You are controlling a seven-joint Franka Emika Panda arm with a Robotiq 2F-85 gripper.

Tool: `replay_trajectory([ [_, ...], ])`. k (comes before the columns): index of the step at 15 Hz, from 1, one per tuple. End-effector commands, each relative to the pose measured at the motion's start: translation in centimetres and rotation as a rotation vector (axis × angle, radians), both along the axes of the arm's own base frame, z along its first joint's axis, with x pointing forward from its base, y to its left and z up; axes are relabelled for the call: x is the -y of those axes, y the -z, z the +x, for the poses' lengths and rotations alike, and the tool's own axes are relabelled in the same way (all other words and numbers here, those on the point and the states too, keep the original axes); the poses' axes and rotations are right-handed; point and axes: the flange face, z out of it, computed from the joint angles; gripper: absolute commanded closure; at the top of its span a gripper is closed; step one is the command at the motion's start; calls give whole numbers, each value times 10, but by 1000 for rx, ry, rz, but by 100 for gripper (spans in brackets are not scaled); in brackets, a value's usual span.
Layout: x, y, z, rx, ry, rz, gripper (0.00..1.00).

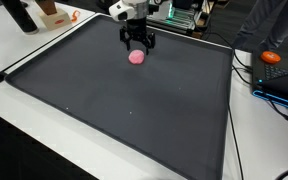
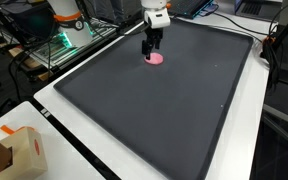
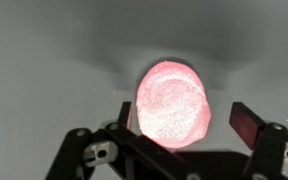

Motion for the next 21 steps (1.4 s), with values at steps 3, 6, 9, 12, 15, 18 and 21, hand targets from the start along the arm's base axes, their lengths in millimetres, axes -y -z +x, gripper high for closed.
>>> replay_trajectory([
  [3, 8, 15, 1, 17, 0, -17, 34],
  [6, 8, 17, 2, 18, 0, -17, 58],
  [9, 5, 15, 4, 25, -7, -15, 78],
  [12, 4, 15, 4, 24, -7, -15, 100],
  [15, 5, 13, 5, 27, -4, -12, 98],
  [18, 4, 12, 6, 28, -3, -11, 100],
  [21, 5, 11, 6, 27, -1, -13, 99],
])
